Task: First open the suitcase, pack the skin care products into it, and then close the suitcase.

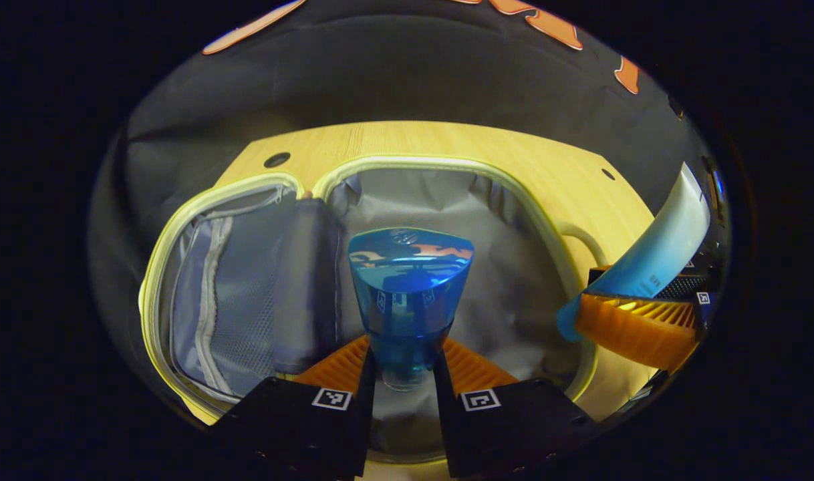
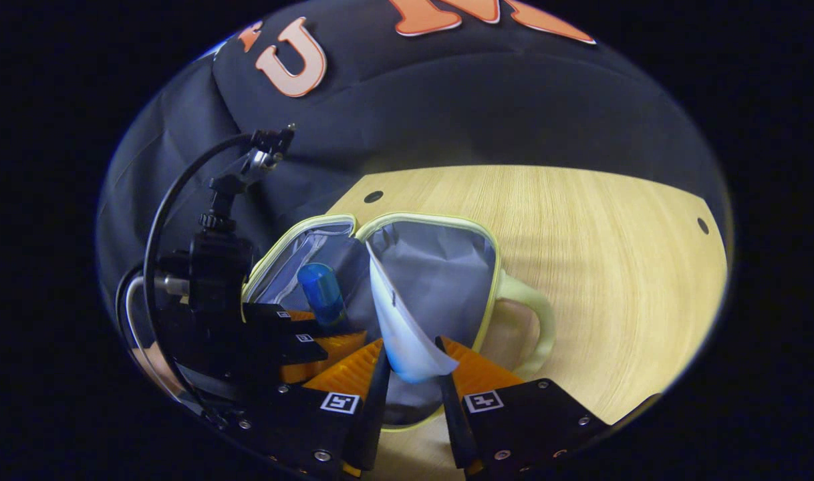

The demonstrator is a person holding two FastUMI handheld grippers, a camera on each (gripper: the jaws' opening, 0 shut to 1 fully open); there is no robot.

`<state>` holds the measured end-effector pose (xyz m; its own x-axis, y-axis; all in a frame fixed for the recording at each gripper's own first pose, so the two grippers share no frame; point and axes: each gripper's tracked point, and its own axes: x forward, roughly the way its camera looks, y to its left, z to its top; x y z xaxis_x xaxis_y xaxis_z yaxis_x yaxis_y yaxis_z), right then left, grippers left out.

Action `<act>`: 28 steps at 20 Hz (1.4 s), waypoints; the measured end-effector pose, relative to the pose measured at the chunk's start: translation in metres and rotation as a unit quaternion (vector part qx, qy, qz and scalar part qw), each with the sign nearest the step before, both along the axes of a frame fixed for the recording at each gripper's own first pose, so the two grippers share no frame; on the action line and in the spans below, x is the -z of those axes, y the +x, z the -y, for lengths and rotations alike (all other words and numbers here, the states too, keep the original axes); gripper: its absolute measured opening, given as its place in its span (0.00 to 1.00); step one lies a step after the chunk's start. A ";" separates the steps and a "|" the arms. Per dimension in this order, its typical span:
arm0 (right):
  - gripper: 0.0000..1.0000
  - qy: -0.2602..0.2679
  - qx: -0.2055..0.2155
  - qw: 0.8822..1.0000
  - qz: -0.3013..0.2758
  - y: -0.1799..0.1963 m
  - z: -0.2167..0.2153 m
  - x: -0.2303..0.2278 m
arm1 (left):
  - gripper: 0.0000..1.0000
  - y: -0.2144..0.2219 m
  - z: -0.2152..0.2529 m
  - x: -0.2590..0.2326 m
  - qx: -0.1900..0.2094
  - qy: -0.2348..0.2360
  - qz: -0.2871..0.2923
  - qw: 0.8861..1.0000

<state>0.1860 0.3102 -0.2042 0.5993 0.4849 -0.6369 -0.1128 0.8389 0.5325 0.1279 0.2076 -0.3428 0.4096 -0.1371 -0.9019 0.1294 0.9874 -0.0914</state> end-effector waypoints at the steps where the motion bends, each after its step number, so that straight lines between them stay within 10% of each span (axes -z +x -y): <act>1: 0.43 0.004 -0.005 1.000 -0.009 -0.001 -0.002 0.003 | 0.45 0.009 0.002 -0.002 0.001 0.006 0.011 1.000; 9: 0.43 0.036 -0.019 0.998 -0.054 0.016 -0.020 0.024 | 0.46 0.014 -0.007 0.012 -0.028 0.058 -0.006 0.998; 17: 0.43 0.062 0.015 0.992 -0.109 0.027 -0.025 0.035 | 0.60 0.026 -0.021 -0.054 -0.035 0.047 0.098 0.993; 28: 0.46 0.033 0.065 0.983 -0.168 0.034 -0.025 0.051 | 0.77 -0.026 -0.167 -0.100 -0.131 0.108 0.140 0.976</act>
